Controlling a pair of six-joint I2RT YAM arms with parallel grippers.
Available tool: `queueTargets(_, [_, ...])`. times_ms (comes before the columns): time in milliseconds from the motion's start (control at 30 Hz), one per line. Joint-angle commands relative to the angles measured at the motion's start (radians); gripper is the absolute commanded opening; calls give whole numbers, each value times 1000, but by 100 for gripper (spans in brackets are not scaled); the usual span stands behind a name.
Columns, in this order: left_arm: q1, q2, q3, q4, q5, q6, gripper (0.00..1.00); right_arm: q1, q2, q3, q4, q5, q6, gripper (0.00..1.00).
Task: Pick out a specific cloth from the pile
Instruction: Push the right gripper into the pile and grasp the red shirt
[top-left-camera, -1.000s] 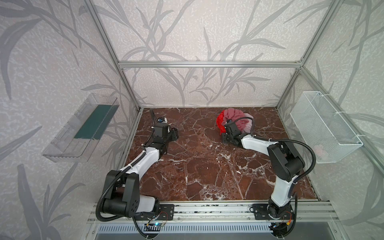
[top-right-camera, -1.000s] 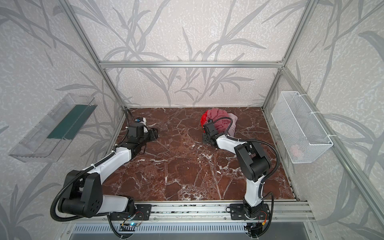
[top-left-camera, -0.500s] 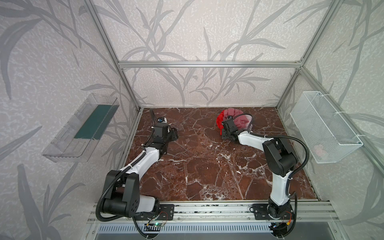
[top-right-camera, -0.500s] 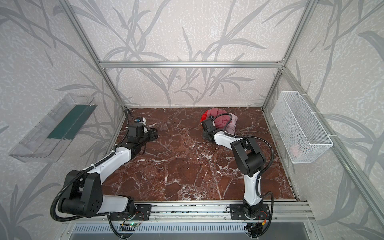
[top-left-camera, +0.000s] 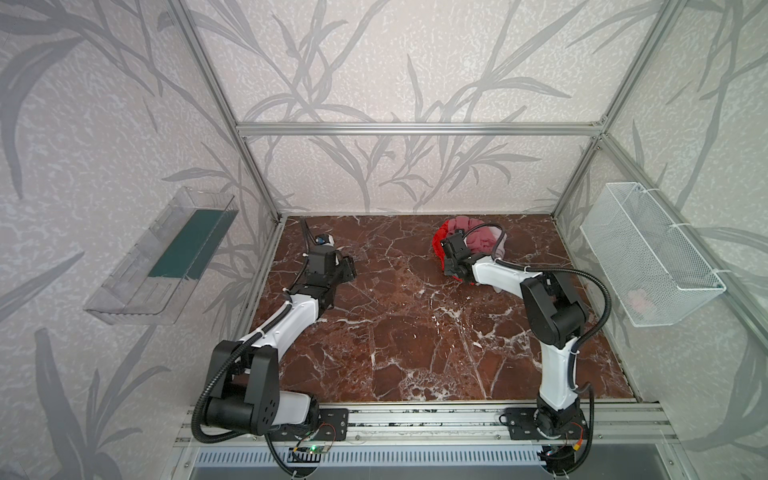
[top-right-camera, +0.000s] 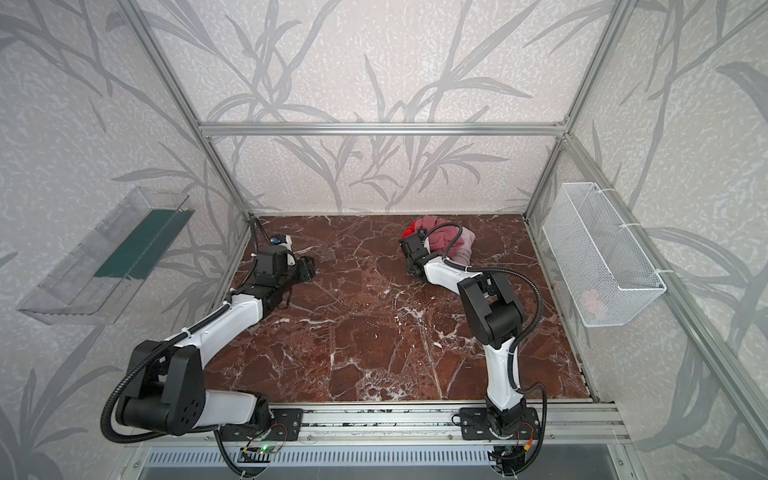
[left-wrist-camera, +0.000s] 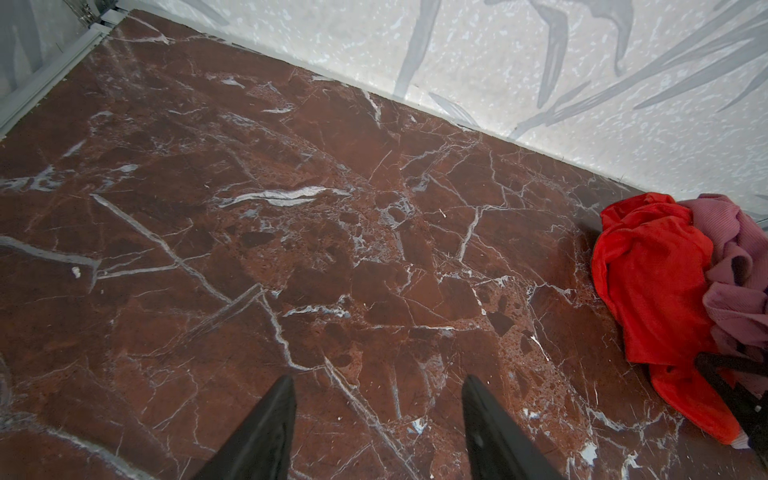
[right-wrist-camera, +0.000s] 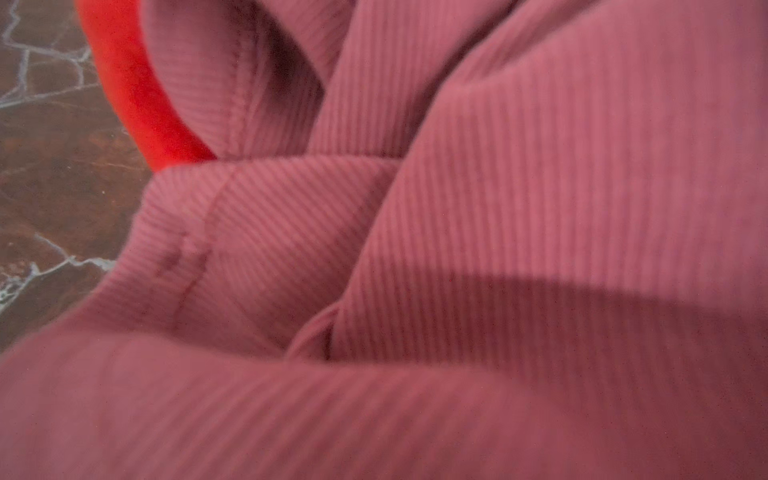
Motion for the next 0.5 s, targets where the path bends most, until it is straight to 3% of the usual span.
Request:
queueTargets(0, [0,-11,23,-7,-26,12,62,-7,10,20,-51,35,10,0])
queueTargets(233, [2,-13,28,-31,-39,13,62,-7,-127,-61,-31,0,27,0])
queueTargets(467, [1,12,49,-31,-17,-13,61,-66,-320,-172,-32,-109,42,0])
